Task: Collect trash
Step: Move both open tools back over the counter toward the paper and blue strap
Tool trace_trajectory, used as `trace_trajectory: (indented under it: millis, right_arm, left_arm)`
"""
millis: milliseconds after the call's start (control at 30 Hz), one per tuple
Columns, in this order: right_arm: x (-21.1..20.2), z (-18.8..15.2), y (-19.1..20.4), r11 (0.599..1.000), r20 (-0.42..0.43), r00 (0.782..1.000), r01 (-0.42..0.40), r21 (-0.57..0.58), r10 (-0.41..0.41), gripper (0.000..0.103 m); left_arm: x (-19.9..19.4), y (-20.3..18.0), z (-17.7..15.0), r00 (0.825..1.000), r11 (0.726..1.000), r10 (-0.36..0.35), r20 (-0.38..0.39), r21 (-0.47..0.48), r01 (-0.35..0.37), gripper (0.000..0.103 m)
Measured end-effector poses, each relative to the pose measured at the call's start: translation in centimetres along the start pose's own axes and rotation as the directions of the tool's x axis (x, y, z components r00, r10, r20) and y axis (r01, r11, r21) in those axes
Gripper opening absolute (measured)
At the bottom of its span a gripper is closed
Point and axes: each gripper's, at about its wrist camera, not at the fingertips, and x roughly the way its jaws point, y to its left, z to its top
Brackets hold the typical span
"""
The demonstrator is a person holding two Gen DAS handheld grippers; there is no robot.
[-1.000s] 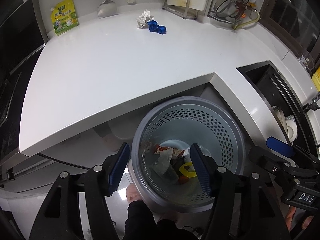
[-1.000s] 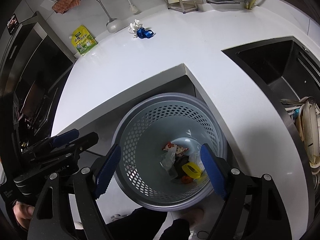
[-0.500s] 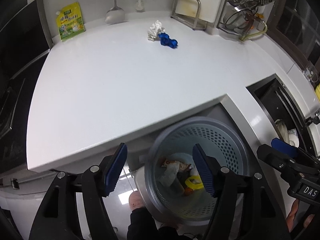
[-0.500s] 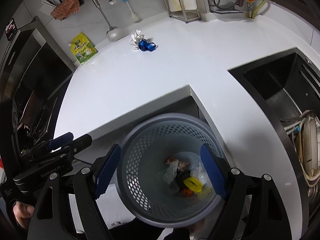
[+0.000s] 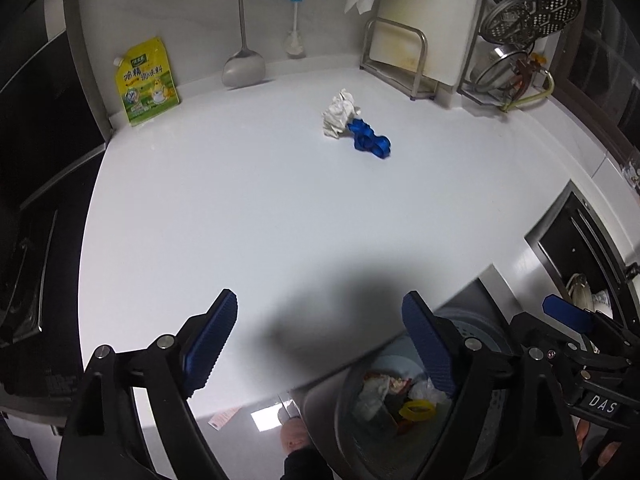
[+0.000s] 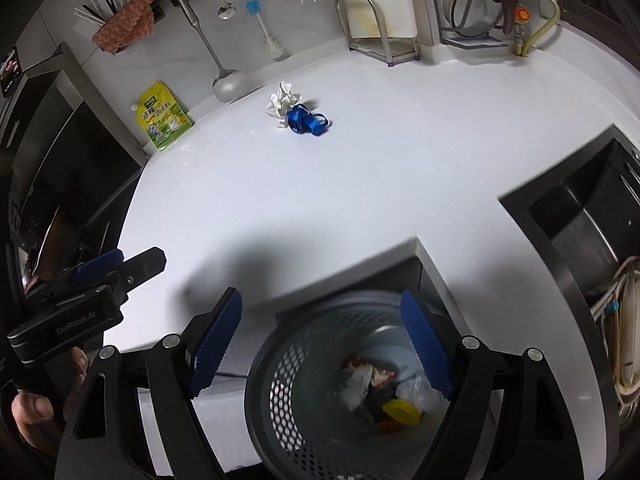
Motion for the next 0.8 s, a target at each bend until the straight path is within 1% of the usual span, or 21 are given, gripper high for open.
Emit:
trace_trajectory:
  millis: [67, 300, 600, 800]
  right_arm:
    - [0.8, 1.0, 0.2, 1.0, 0.007, 1.0, 0.009, 0.0, -0.009, 0.078]
    - [3.9, 5.0, 0.5, 0.999, 0.03, 0.999, 0.035, 0.004, -0.035, 0.078]
    - [9.8, 11.4, 1.8, 0.997, 0.05, 0.997, 0.055, -0.046, -0.053, 0.078]
    - [13.9, 15.3, 3.4, 0.994, 0.046, 0.997, 0.062, -0.095, -0.058, 0.078]
  left_arm:
    - [0.6, 0.4, 1.0, 1.0, 1.0, 0.004, 0.007, 0.001, -0.004, 0.088]
    - [3.5, 2.6, 4.8, 0.999, 1.0, 0.011, 0.033, 0.002, -0.011, 0.091]
    - [8.4, 4.5, 9.8, 0.998, 1.0, 0.008, 0.061, 0.005, -0.008, 0.092]
    - [11.5, 5.8, 11.9, 0.998, 1.0, 0.016, 0.054, -0.005, -0.016, 0.092]
